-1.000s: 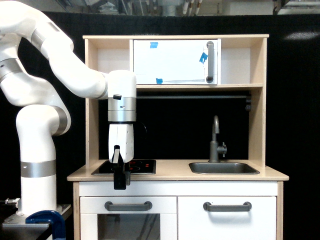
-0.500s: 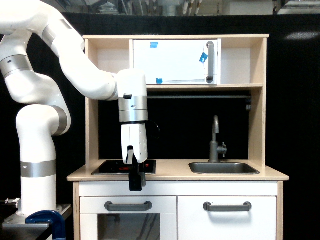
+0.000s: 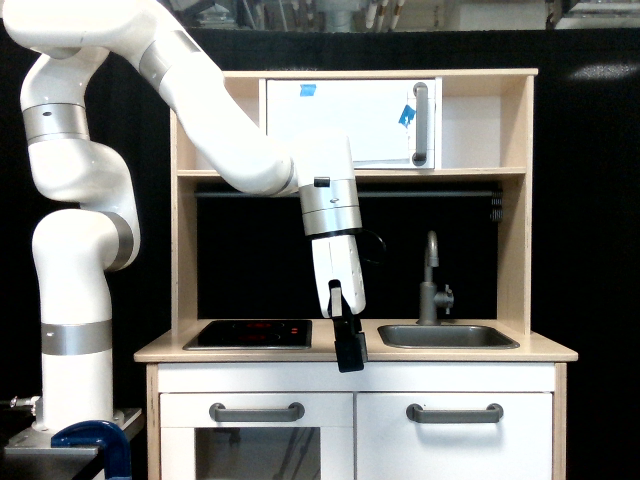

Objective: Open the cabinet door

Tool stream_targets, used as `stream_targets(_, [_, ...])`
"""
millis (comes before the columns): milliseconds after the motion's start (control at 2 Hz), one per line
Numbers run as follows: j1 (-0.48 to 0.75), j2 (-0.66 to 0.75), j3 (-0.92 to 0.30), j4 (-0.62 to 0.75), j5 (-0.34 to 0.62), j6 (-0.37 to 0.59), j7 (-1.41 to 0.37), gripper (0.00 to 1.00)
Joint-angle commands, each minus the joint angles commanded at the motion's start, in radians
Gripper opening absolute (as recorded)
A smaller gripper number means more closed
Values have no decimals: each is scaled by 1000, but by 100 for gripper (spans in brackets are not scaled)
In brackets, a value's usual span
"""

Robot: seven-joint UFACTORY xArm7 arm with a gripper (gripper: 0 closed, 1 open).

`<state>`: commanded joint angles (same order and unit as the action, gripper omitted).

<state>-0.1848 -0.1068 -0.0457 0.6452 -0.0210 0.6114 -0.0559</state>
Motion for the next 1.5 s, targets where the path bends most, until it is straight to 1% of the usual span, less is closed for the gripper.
stream_targets(500, [15,96,-18,148,164,71,-210,100])
stream_targets(1000, [28,246,-2,347,242,104,-315,100])
stream_targets(1500, [-38,375,56,511,422,185,-531,100])
